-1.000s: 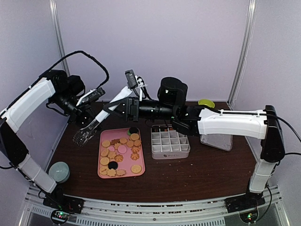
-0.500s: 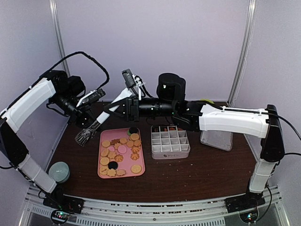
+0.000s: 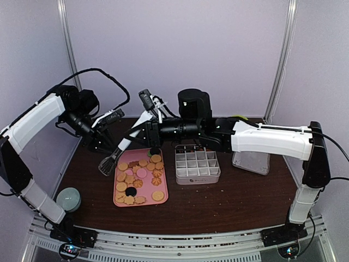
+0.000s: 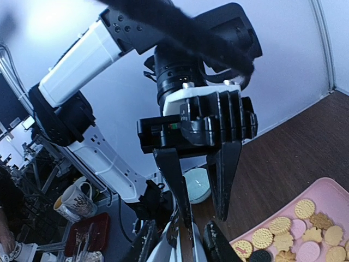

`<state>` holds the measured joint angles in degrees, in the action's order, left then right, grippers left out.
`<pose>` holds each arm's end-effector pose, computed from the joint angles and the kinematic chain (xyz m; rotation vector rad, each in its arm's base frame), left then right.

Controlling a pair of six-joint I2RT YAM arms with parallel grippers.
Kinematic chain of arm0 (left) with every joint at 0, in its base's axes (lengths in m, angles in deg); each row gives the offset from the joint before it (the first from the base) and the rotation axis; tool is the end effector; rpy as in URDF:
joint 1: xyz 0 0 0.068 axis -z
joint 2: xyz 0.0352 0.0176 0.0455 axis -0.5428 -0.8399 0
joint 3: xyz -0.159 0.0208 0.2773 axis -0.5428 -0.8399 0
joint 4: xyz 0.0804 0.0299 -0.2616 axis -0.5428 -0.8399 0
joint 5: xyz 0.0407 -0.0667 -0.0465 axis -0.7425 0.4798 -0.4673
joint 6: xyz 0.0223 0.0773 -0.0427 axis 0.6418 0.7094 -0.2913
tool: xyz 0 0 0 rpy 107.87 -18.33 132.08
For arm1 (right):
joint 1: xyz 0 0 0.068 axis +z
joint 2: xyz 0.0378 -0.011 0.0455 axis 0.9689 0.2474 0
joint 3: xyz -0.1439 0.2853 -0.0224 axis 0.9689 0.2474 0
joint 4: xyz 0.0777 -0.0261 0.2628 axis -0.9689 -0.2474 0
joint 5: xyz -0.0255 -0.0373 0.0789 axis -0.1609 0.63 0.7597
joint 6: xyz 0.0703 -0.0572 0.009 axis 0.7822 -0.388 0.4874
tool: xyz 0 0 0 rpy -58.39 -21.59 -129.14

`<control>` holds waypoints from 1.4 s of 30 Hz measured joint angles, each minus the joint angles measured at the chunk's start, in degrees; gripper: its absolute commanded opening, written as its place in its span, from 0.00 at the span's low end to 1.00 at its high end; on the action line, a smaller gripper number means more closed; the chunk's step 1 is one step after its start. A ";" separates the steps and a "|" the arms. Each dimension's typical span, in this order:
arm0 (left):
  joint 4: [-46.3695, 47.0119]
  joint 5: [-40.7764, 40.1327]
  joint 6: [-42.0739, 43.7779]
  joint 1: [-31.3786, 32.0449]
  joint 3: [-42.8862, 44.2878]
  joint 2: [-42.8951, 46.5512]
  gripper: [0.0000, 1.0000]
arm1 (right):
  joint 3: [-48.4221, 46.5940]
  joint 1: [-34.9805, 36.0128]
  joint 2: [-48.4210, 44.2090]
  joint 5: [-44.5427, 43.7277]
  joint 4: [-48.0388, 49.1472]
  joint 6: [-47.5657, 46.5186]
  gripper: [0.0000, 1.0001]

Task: Pack the cookies
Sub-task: Pass from the left arm to the right, then move the plate to the center of the board.

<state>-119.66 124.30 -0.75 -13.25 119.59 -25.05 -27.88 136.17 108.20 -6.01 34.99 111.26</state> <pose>0.2311 -0.1522 0.3755 1.4633 2.1416 -1.2542 0.2065 0.4608 0.4056 -1.0668 1.6002 1.5917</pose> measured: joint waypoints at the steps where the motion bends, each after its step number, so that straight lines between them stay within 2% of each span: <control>1: 1.53 -1.55 -1.53 -0.66 -1.20 0.22 0.38 | 0.20 0.02 -0.07 -1.11 -0.94 -0.61 0.28; 4: 6.73 -7.04 -6.14 -4.72 -4.59 0.92 0.41 | 1.22 -0.15 -0.74 -4.33 -4.46 -2.80 0.28; 9: 17.27 -15.89 -12.52 -14.73 -9.33 0.33 0.36 | 2.08 0.02 -1.95 -9.60 -9.42 -6.12 0.28; 12: 24.06 -22.32 -16.13 -16.83 -12.81 -2.03 0.33 | 2.40 0.26 -2.10 -14.03 -11.50 -7.61 0.27; 18: 34.56 -32.41 -23.41 -16.90 -15.17 -12.94 0.27 | 4.87 0.39 -2.14 -24.37 -12.48 -9.05 0.26; 24: 40.11 -38.86 -28.74 -16.63 -11.30 -23.45 0.25 | 8.15 0.90 -2.25 -34.47 -11.85 -9.44 0.26; 31: 42.97 -40.28 -30.58 -12.59 -11.85 -24.79 0.25 | 9.46 1.66 -2.40 -42.12 -10.82 -9.62 0.25; 42: 43.56 -38.69 -31.17 -5.44 -14.40 -24.50 0.24 | 12.07 2.25 -3.61 -46.36 -9.70 -9.60 0.26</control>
<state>-76.10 85.61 -31.92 -18.70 105.19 -49.56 -15.81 138.42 104.59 -52.36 25.28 101.66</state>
